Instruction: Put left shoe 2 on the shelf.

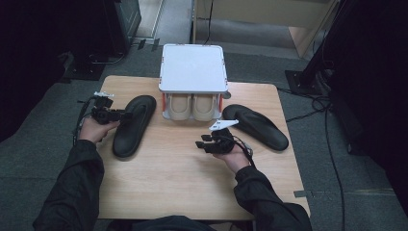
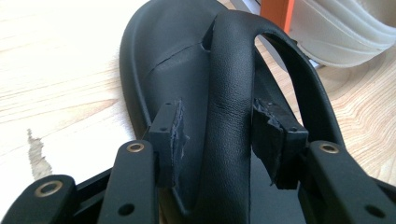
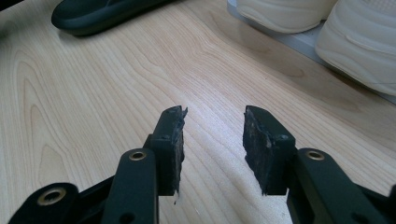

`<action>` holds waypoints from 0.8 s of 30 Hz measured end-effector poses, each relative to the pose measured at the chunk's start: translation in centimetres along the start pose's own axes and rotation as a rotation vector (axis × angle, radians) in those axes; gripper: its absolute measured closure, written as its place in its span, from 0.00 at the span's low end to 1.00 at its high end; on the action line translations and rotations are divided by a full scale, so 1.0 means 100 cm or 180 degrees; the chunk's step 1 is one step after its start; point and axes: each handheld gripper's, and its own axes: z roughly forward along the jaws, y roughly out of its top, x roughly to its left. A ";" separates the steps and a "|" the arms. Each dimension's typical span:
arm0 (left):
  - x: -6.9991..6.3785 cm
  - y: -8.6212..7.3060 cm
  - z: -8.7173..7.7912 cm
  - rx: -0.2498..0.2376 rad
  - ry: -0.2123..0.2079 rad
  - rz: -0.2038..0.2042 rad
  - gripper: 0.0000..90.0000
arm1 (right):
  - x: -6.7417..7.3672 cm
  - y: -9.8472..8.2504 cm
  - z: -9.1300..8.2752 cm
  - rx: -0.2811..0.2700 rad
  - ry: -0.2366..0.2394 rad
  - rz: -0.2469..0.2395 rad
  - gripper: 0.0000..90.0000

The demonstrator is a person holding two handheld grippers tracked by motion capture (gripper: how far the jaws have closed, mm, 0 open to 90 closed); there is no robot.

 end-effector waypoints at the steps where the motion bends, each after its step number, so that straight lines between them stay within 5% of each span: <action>1: 0.000 0.000 0.002 0.0015 -0.0010 0.0008 0.61 | 0.000 0.000 0.000 -0.0001 0.0001 -0.0007 0.65; 11: -0.001 0.001 0.015 0.0072 -0.0115 0.0061 0.72 | 0.000 0.000 -0.001 0.0003 -0.0009 -0.0005 0.65; 24: -0.002 0.002 0.013 0.0060 -0.0092 0.0004 0.76 | 0.001 -0.001 0.002 0.0022 0.0019 0.0005 0.65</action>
